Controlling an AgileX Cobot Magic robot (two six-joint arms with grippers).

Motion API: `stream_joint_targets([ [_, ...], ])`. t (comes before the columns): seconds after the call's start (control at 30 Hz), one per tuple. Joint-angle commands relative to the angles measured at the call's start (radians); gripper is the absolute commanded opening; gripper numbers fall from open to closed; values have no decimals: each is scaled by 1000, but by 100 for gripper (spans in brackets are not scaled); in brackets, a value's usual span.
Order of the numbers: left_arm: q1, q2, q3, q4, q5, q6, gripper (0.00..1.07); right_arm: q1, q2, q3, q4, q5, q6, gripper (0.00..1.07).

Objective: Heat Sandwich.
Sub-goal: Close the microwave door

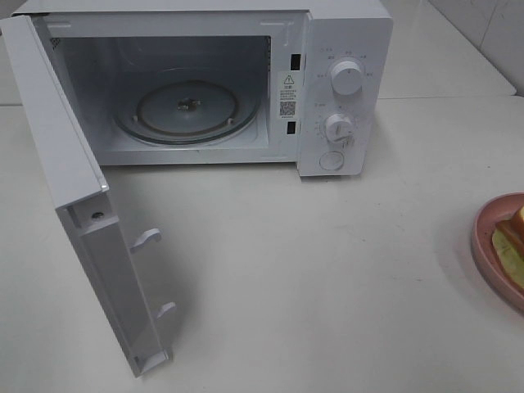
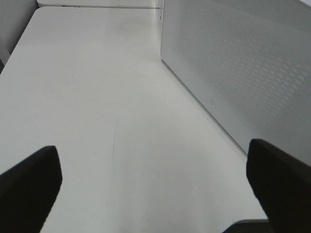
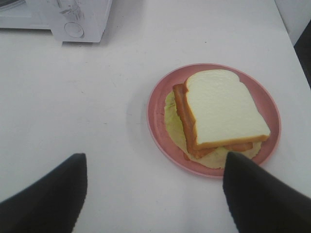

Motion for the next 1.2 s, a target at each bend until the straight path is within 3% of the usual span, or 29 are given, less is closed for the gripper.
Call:
stream_joint_targets([
  [0.03,2,-20,1,-10,-9,0,98,-39,-48,24,18,-16,-9,76],
  [0.37,2,-20,1,-10,-9,0,98,-130,-164,25,21,-16,-12,76],
  [1.2,2,-8,1,-10,-9,0,98,-130,-164,25,22,-16,-12,75],
])
